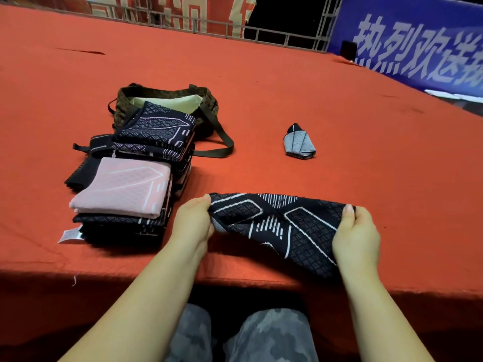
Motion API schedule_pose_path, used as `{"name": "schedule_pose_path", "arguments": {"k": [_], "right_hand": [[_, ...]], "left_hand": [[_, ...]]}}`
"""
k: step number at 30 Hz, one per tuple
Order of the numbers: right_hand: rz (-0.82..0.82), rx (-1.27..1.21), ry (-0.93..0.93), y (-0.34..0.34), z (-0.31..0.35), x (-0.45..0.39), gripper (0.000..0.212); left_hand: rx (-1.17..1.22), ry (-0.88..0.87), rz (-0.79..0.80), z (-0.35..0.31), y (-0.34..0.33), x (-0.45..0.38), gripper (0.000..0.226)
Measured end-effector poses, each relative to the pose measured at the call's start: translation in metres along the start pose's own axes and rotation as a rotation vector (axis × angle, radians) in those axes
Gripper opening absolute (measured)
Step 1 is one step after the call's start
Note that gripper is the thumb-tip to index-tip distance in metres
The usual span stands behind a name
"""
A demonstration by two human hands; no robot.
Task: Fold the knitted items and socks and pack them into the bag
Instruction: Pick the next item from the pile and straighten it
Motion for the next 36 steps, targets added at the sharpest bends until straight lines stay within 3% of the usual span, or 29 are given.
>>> {"name": "schedule_pose_path", "arguments": {"k": [5, 8, 11, 13, 15, 18, 20, 24, 31, 34, 36], "right_hand": [[0.081, 0.023, 0.050, 0.008, 0.009, -0.008, 0.030], [0.252, 0.115, 0.063, 0.003, 0.012, -0.015, 0.036], [0.315, 0.172, 0.016, -0.012, 0.006, -0.018, 0.027], [0.329, 0.162, -0.063, -0.021, -0.003, -0.011, 0.030], [0.372, 0.177, -0.087, -0.028, -0.012, 0.003, 0.050], [0.291, 0.353, -0.043, -0.028, -0.023, 0.027, 0.073], [0.241, 0.439, -0.028, -0.025, -0.030, 0.038, 0.081], [0.252, 0.413, -0.032, -0.023, -0.034, 0.044, 0.079], [0.211, 0.074, 0.049, -0.026, -0.026, 0.046, 0.055], [0.162, -0.003, 0.036, -0.018, -0.031, 0.036, 0.051], [0.114, -0.055, 0.044, -0.010, -0.032, 0.028, 0.048]], "left_hand": [[-0.489, -0.493, -0.134, -0.030, -0.001, 0.019, 0.031], [-0.376, -0.371, -0.122, -0.033, -0.001, 0.017, 0.029], [-0.335, -0.168, 0.082, -0.019, -0.004, 0.017, 0.020], [-0.560, -0.057, 0.219, 0.002, 0.001, 0.014, 0.065], [-0.787, -0.086, 0.186, 0.024, 0.008, 0.009, 0.087], [-0.986, -0.298, -0.073, 0.039, 0.014, 0.010, 0.056], [-0.999, -0.331, -0.141, 0.040, 0.012, 0.013, 0.047], [-0.986, -0.386, -0.154, 0.038, -0.001, 0.016, 0.044], [-0.841, -0.415, -0.226, 0.037, -0.004, 0.007, 0.006], [-0.648, -0.395, -0.201, 0.032, 0.008, -0.001, 0.008], [-0.489, -0.437, -0.101, 0.026, 0.012, -0.002, 0.004]]}}
Point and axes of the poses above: each hand's wrist, its own x-axis away from the middle knuckle, its own y-axis out of the back of the hand, z = x × y, the point moved 2 cm from there along -x, towards the middle knuckle, and after that the axes turned 3 degrees about -x, right-handed, at the moved point
